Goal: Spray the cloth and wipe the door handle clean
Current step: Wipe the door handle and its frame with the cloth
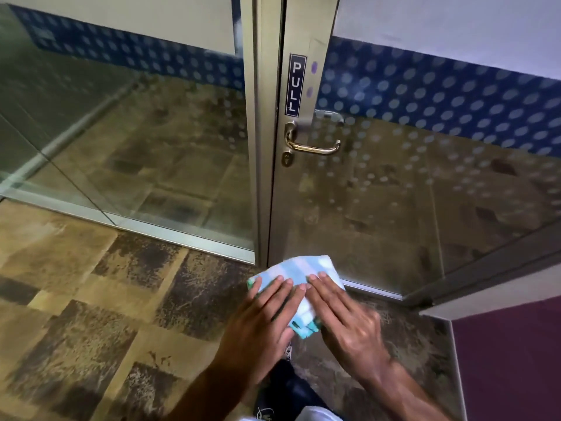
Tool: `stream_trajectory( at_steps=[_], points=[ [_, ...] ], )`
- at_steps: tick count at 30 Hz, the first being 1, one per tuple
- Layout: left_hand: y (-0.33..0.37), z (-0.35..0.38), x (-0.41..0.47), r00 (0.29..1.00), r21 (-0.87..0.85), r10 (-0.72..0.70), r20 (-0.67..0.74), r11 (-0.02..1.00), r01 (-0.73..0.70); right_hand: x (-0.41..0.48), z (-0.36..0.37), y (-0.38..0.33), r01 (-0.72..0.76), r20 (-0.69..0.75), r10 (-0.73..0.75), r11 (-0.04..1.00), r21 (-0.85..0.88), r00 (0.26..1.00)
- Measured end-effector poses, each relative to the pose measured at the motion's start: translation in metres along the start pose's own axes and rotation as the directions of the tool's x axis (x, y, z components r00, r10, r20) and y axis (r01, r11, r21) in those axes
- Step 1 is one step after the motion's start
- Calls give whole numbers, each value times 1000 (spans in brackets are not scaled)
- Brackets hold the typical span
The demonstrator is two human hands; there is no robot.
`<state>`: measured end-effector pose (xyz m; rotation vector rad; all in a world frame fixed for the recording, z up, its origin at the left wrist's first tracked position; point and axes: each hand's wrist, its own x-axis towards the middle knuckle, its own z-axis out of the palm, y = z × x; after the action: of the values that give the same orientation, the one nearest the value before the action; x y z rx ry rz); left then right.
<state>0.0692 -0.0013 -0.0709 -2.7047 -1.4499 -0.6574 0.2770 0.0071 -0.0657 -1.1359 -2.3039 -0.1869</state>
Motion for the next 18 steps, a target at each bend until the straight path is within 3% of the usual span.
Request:
stream_trajectory(
  at_steps=[3, 6, 11, 18],
  points=[
    [-29, 8, 28, 983, 24, 120, -143, 993, -117, 21, 17, 23, 2, -35, -2, 1000, -24, 999],
    [-59, 9, 63, 964, -24, 153, -216, 986, -162, 46, 34, 48, 6, -92, -8, 1000, -29, 996],
    [-109, 3, 121, 935, 7, 248, -253, 967, -255, 90, 55, 88, 16, -107, -15, 1000, 5, 994],
    [-159, -20, 191, 916, -26, 358, -181, 929, -369, 139, 65, 122, -131, 12, 133, 952, 278, 991]
  ],
)
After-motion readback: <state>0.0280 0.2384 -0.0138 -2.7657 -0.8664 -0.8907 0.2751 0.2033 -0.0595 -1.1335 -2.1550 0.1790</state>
